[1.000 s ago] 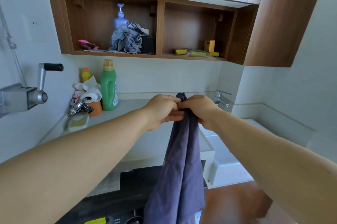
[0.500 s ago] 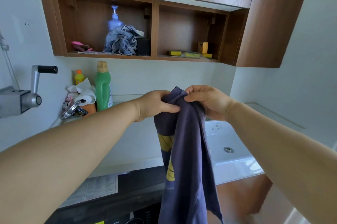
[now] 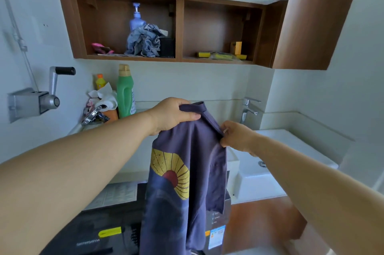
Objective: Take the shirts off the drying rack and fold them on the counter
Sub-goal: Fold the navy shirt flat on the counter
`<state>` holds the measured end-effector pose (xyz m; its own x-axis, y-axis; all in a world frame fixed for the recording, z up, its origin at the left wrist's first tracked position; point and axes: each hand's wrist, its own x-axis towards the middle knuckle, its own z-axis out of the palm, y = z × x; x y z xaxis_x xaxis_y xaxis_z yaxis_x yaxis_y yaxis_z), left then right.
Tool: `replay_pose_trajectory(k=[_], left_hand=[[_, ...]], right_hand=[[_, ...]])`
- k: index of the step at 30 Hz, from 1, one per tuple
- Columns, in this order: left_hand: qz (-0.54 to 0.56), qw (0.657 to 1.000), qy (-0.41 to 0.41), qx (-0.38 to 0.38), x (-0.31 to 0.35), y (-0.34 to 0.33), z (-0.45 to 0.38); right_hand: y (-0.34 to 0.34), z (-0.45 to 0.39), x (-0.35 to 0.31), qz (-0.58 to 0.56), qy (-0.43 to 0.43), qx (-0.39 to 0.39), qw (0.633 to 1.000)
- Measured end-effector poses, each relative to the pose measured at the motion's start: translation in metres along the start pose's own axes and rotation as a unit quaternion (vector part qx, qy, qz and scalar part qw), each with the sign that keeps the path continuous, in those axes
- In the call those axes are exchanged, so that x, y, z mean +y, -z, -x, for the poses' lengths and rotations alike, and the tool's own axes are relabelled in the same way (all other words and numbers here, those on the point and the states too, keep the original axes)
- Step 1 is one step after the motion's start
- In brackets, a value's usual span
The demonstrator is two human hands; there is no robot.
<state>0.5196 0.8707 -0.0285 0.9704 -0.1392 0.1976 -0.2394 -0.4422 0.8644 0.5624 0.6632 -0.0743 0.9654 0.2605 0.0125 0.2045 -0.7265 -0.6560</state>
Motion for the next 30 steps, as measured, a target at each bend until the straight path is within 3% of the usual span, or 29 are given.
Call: replay_pose_trajectory(k=[5, 10, 15, 19, 25, 27, 30], left_hand=[[-0.013, 0.998, 0.024, 0.048, -0.004, -0.021, 0.02], [-0.02, 0.996, 0.053, 0.069, 0.0, -0.044, 0.047], [-0.022, 0.991, 0.05, 0.123, 0.001, -0.049, 0.071], [-0.012, 0.985, 0.053, 0.162, 0.007, -0.033, 0.089], [-0.003, 0.981, 0.048, 0.186, 0.008, -0.011, 0.104], [-0.016, 0.981, 0.045, 0.19, 0.002, -0.004, 0.109], [-0.056, 0.976, 0.047, 0.206, -0.013, 0.015, 0.12]], right_hand=[[-0.004, 0.016, 0.017, -0.125, 0.08, 0.017, 0.989], [-0.016, 0.031, 0.019, -0.22, 0.157, -0.077, 0.96], [-0.038, 0.039, 0.031, -0.132, 0.099, -0.155, 0.974], [-0.047, 0.04, 0.037, -0.052, 0.092, -0.158, 0.982], [-0.049, 0.05, 0.023, 0.083, 0.098, -0.231, 0.964], [-0.05, 0.05, 0.021, 0.128, 0.098, -0.222, 0.962], [-0.039, 0.043, 0.016, 0.119, 0.093, -0.124, 0.981]])
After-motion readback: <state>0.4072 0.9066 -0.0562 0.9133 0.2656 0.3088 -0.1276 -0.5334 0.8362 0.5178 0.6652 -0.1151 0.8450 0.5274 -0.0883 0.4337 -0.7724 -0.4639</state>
